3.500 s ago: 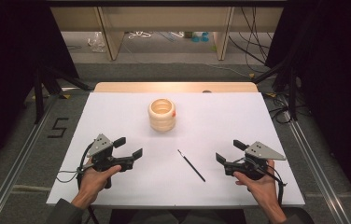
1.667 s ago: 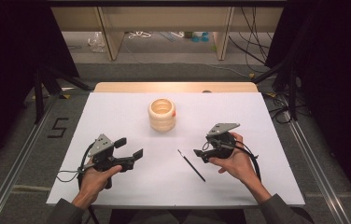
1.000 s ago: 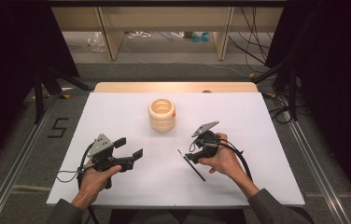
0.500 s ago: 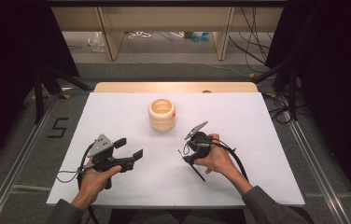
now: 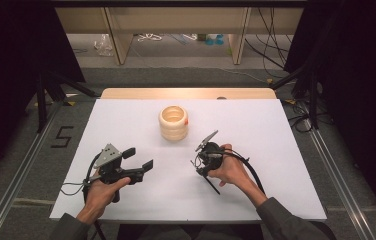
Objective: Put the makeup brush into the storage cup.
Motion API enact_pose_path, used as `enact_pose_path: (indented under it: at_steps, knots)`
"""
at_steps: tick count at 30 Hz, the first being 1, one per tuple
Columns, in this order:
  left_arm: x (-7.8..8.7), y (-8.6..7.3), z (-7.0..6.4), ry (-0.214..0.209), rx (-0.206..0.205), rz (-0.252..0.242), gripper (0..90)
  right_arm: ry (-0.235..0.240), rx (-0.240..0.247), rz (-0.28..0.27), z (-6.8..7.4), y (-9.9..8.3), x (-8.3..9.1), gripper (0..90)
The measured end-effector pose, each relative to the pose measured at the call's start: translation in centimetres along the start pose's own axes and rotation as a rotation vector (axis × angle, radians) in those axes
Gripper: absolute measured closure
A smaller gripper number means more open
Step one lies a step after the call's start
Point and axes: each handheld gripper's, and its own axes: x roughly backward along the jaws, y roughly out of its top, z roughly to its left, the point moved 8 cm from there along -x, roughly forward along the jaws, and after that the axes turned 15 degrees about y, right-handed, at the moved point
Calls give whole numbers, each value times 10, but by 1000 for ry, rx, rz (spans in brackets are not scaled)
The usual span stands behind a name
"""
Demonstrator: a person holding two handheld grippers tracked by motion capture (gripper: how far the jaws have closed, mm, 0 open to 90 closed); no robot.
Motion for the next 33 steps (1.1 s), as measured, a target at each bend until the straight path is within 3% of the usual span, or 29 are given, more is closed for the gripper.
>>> enact_pose_path:
  at_steps: [23,33]
  knots:
    - [0,1,0,1,1,1,160,9,-10,75,2,-6,-7,652]
    - [1,1,0,2,0,1,160,-19,24,81,0,-6,-9,694]
